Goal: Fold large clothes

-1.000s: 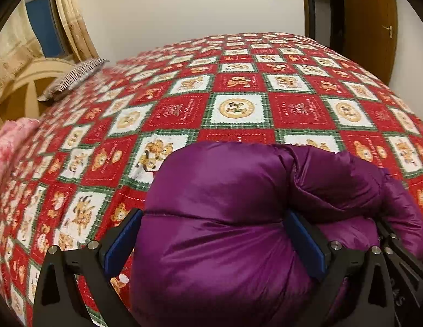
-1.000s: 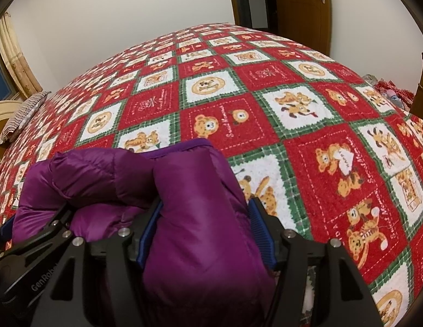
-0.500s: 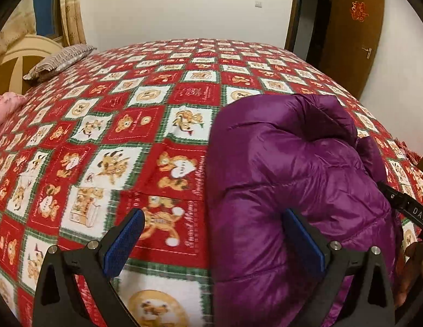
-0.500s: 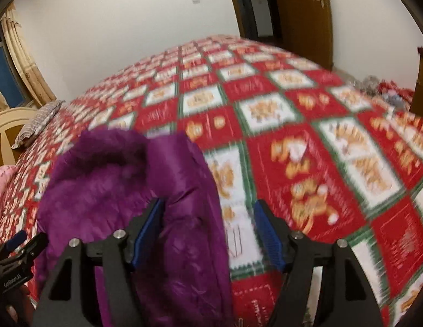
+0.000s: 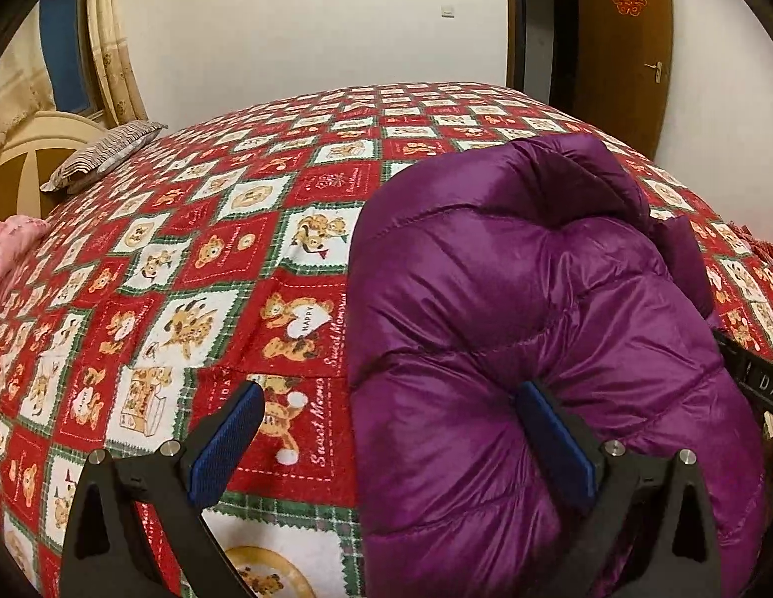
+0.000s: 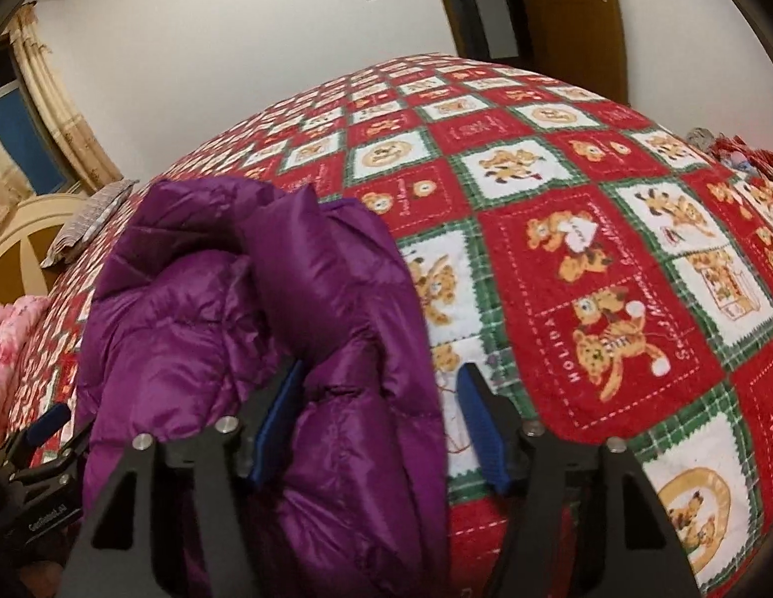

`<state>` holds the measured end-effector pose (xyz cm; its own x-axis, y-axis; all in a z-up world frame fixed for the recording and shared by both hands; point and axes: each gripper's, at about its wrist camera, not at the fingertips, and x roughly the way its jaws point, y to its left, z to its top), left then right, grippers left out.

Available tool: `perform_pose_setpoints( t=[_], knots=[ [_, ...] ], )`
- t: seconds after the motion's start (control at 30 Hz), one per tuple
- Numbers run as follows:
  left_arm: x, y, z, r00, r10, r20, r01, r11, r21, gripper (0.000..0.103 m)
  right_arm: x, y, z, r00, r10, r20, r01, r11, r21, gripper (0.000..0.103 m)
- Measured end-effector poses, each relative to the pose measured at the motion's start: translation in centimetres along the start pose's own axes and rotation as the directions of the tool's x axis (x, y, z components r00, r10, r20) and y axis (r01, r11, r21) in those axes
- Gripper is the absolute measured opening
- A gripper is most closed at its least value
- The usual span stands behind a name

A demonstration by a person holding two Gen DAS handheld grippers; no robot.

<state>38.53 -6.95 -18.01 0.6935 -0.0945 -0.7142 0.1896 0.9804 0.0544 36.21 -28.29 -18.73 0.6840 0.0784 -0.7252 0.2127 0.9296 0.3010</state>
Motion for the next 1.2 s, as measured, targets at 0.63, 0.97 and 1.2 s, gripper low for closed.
perform_pose_setpoints(
  t=[0.63,0.97,1.2],
  knots=[
    [-0.2,-1.9,0.1,0.991,-0.135,0.013,0.133,0.988,0.072,0.070,1.1,-0.4,0.1,0.995,0.094,-0.031,-0.094,0.996,0.006,0.040],
    [-3.3,-2.7,0.2,0.992,-0.095,0.083,0.083,0.986,0.142,0.025,-0.2,0.3,-0.2,0.993,0.115,0.010,-0.114,0.993,-0.033,0.020],
    [-9.1,0.2,0.5,0.986,-0.055,0.160,0.038,0.993,0.109,0.020,-3.6,2.8,0.1,0.978,0.200,0.052,-0.198,0.979,-0.038,0.017]
  ],
)
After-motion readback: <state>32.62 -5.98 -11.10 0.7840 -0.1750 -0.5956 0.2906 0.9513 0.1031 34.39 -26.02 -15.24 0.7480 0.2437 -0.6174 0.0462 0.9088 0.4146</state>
